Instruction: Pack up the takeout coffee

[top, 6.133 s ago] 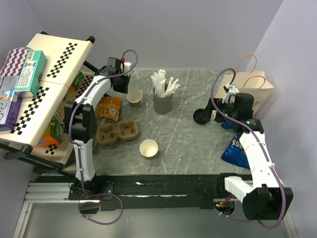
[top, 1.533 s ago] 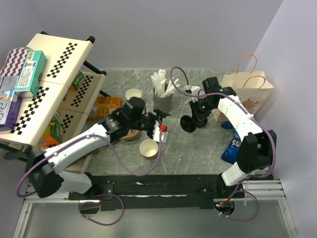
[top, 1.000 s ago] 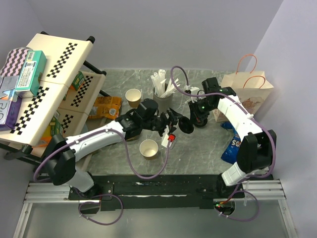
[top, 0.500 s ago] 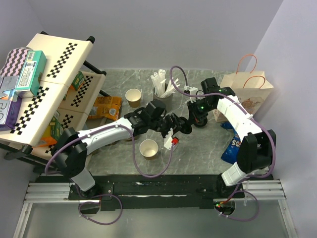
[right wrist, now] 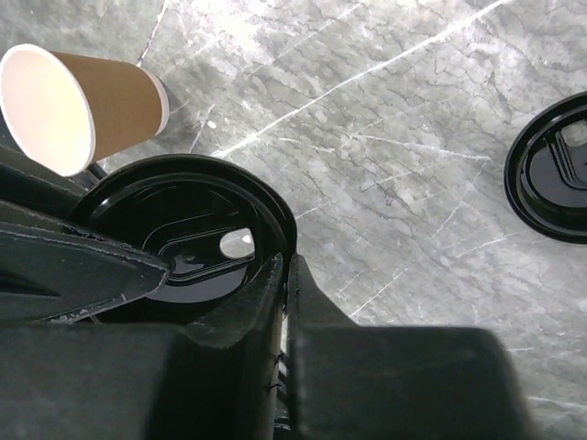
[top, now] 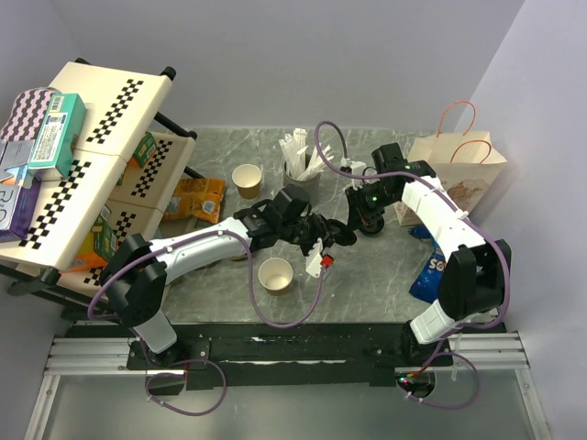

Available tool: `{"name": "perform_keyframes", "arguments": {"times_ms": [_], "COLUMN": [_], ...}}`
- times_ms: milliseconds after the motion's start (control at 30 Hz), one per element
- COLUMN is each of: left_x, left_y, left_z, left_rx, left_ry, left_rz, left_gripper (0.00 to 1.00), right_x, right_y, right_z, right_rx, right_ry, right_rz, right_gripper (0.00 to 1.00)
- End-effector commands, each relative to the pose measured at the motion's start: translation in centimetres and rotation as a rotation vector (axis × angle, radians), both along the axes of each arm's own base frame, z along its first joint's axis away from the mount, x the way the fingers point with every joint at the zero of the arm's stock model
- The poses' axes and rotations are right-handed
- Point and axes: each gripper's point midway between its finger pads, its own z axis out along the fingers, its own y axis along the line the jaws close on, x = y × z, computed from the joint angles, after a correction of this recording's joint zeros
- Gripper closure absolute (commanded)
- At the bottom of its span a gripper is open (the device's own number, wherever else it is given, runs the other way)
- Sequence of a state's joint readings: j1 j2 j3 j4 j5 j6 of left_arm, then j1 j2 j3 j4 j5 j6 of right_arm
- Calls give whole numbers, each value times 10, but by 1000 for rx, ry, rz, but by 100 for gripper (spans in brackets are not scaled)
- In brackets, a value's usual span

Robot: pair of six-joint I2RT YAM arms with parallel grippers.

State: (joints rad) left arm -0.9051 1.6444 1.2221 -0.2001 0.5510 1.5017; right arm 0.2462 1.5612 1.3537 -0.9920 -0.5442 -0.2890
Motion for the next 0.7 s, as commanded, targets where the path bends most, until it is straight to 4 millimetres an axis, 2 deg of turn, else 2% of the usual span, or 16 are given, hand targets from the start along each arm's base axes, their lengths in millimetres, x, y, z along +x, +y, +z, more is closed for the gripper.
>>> {"name": "perform_keyframes", "arguments": {"times_ms": [0, 67, 167, 200, 233, 300, 333, 400, 433, 467, 500, 533, 600, 633, 667], "left_x": [1, 3, 10, 13, 19, 23, 34, 30, 40, 35, 26, 31, 15, 8, -5], "left_y": [-1, 3, 8, 10, 16, 28, 39, 56, 72, 80, 88, 102, 116, 121, 127], "left_z": [26, 27, 41, 45, 49, 62, 69, 86, 90, 103, 100, 104, 101, 99, 90], "left_rx": [-65, -77, -137, -155, -170, -219, -248, -303, -324, -361, -337, -360, -364, -361, -347], "left_ry": [-5, 34, 120, 151, 186, 328, 385, 594, 672, 805, 909, 972, 1127, 1177, 1241], "left_rz": [34, 79, 181, 216, 258, 363, 426, 515, 574, 610, 612, 648, 684, 677, 689], "left_gripper": [70, 71, 71, 71, 71, 71, 71, 71, 71, 70, 70, 70, 69, 69, 69], "right_x": [0, 4, 15, 17, 26, 31, 33, 35, 33, 34, 31, 28, 24, 20, 18], "right_y": [15, 18, 17, 18, 14, 11, 10, 11, 13, 16, 17, 18, 26, 28, 32], "right_z": [15, 23, 49, 62, 75, 95, 99, 112, 112, 115, 121, 114, 115, 109, 108], "right_rx": [73, 89, 142, 174, 198, 226, 232, 248, 264, 278, 292, 302, 329, 336, 341], "right_ry": [6, -20, -96, -129, -180, -257, -281, -353, -357, -385, -409, -388, -402, -382, -379], "right_rz": [25, 45, 51, 55, 43, 36, 35, 45, 45, 53, 55, 42, 59, 61, 71], "right_gripper": [74, 61, 29, 5, 0, 0, 0, 0, 0, 0, 0, 0, 0, 0, 0]}}
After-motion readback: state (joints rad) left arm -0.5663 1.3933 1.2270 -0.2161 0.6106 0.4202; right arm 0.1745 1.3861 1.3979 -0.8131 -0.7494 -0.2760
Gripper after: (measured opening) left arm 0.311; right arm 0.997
